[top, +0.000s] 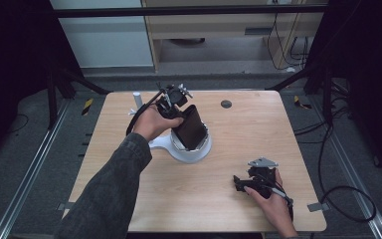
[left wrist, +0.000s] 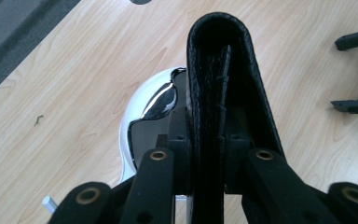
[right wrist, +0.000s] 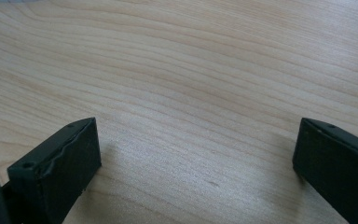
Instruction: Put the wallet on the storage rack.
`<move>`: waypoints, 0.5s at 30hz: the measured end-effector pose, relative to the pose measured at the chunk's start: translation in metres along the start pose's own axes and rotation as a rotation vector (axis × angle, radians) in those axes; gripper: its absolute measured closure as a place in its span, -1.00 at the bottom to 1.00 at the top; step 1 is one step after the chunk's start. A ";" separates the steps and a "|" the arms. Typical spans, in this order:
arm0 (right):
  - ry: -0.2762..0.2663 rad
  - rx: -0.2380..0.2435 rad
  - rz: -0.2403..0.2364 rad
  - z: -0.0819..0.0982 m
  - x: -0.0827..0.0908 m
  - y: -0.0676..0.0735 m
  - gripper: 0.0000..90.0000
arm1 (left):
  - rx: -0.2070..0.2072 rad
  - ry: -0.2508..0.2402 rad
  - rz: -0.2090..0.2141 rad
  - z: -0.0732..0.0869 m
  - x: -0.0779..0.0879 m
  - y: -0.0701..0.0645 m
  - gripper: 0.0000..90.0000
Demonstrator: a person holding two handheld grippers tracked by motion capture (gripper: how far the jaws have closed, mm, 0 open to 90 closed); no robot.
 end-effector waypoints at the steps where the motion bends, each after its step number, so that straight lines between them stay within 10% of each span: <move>1: 0.000 -0.001 -0.002 0.000 -0.001 0.000 -0.98 | 0.002 -0.005 -0.002 0.001 0.000 0.001 0.70; 15: -0.001 0.001 -0.003 -0.001 -0.001 0.001 -0.98 | 0.027 -0.080 -0.063 0.004 0.011 0.011 0.50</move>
Point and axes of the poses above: each handheld gripper's, and its own axes: x roughly backward along the jaws, z roughly out of its underside, y roughly to its left, the point moved 6 cm from there along -x, roughly forward along the jaws, and after that the axes turned 3 degrees about y, right-handed, at the moved point
